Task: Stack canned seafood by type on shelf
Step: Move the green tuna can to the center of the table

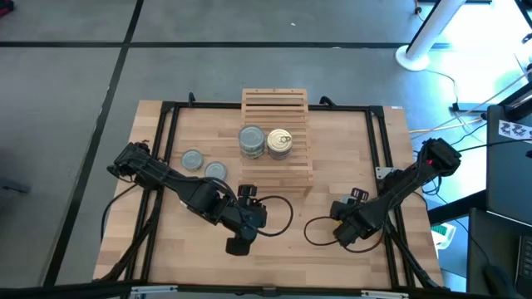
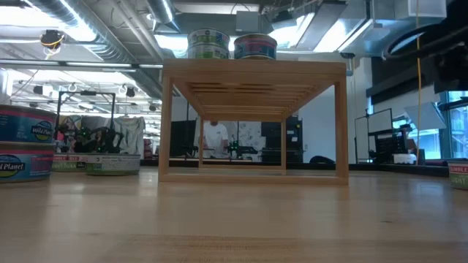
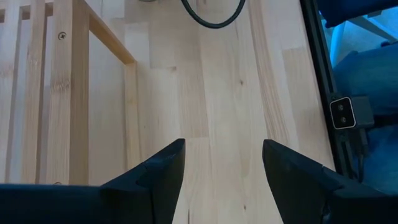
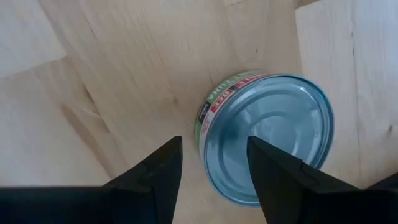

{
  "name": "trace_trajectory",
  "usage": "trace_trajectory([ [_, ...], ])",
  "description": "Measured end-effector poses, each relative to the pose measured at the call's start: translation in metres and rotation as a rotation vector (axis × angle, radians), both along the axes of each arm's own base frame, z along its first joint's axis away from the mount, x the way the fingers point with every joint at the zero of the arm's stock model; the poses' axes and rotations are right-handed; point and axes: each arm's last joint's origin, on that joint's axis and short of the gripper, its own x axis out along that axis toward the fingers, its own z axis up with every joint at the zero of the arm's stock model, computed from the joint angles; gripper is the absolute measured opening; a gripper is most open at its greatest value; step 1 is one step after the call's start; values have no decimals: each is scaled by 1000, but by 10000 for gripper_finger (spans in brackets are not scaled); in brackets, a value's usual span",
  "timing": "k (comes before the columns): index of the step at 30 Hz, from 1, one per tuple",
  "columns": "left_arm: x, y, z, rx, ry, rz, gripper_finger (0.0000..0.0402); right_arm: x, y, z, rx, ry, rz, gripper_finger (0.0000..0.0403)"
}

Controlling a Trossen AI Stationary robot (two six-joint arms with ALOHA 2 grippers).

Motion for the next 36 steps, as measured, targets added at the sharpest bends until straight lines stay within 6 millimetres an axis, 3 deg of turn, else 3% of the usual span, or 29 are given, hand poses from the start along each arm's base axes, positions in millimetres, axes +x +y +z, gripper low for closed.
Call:
trace_trajectory([
  [26, 0, 0, 0, 8, 0, -12, 210, 4, 3, -19, -60, 70, -1, 181],
  [36, 0, 0, 0, 8, 0, -12, 209, 3, 3, -19, -61, 74, -3, 98],
])
